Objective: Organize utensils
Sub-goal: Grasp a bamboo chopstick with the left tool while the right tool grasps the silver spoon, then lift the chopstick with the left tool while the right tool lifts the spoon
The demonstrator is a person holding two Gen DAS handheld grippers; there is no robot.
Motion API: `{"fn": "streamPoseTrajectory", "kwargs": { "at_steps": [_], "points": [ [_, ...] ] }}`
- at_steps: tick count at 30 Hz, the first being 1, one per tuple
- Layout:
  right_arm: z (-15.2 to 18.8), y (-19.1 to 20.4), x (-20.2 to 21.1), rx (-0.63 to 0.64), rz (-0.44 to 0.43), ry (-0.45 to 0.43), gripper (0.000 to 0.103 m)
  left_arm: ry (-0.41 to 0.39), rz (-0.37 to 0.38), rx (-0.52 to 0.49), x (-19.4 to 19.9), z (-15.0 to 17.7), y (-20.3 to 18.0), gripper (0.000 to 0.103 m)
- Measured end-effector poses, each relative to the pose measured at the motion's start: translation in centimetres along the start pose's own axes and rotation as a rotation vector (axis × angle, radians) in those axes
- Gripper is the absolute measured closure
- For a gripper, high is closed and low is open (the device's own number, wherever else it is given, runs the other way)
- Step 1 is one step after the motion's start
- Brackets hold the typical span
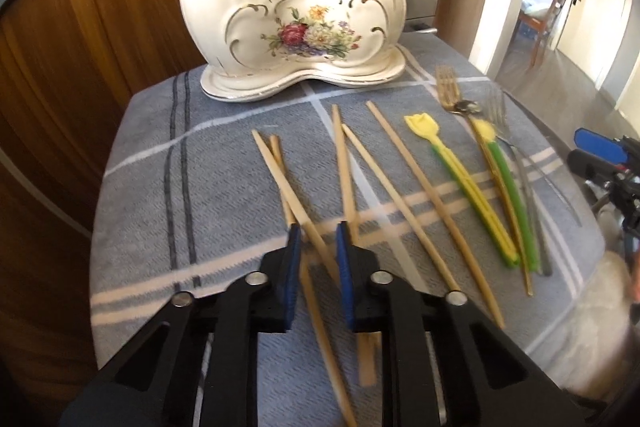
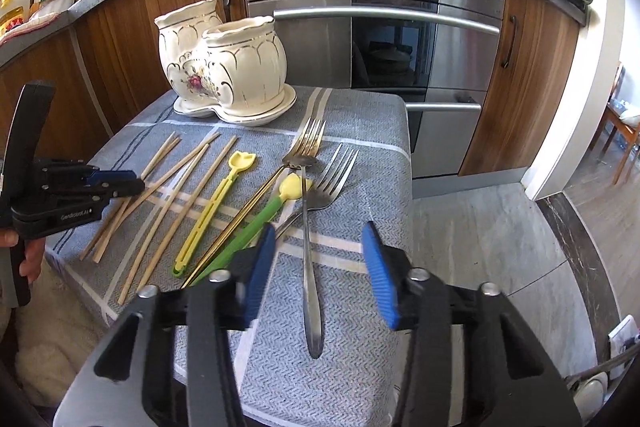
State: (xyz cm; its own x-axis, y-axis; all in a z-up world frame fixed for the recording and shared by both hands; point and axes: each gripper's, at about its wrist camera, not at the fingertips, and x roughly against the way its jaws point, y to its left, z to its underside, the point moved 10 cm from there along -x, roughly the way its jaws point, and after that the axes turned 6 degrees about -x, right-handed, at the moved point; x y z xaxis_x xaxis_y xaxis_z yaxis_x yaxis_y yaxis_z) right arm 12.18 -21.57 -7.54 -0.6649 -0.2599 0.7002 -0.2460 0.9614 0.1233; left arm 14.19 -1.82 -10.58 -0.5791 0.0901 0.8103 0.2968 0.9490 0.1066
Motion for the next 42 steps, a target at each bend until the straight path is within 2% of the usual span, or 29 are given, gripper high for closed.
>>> {"fn": "streamPoseTrajectory", "kwargs": {
  "at_steps": [3,6,11,12,15,21,25,34,42],
  "points": [
    [0.3,0.2,-1.0,0.014,-0.016,0.044,0.069,0.013,-0.003,-0.003,-0.4,-0.2,0.7,0.094],
    [1.2,0.5,-2.5,0.03,-0.03,0.12,0.074,0.022,0.045,0.032,-0.5,-0.2,1.4,0.095],
    [2.0,1.1,-3.8,0.087,-0.003,0.168,0.079,0.026,0.053,0.04,-0.2,-0.2,2.2,0.097],
    [2.0,1.1,-3.8,0.091,-0.001,0.172,0.081,0.025,0.055,0.04,-0.1,-0.2,2.5,0.097],
    [1.8,1.3,-4.2,0.087,0.0,0.18,0.097,0.028,0.064,0.047,0.0,-0.3,3.0,0.097],
    [1.3,1.3,-3.8,0.084,-0.004,0.154,0.099,0.018,0.029,0.024,0.5,-0.4,3.8,0.097],
    [0.9,1.1,-3.0,0.081,0.004,0.121,0.102,0.008,0.035,0.039,0.8,-0.3,4.4,0.097],
    [1.6,0.7,-4.0,0.088,0.03,0.205,0.1,0.049,0.029,-0.001,0.0,0.8,4.3,0.097],
    [0.6,0.6,-5.2,0.103,0.05,0.208,0.098,0.068,0.039,-0.001,-0.9,0.9,4.4,0.097]
  ]
}}
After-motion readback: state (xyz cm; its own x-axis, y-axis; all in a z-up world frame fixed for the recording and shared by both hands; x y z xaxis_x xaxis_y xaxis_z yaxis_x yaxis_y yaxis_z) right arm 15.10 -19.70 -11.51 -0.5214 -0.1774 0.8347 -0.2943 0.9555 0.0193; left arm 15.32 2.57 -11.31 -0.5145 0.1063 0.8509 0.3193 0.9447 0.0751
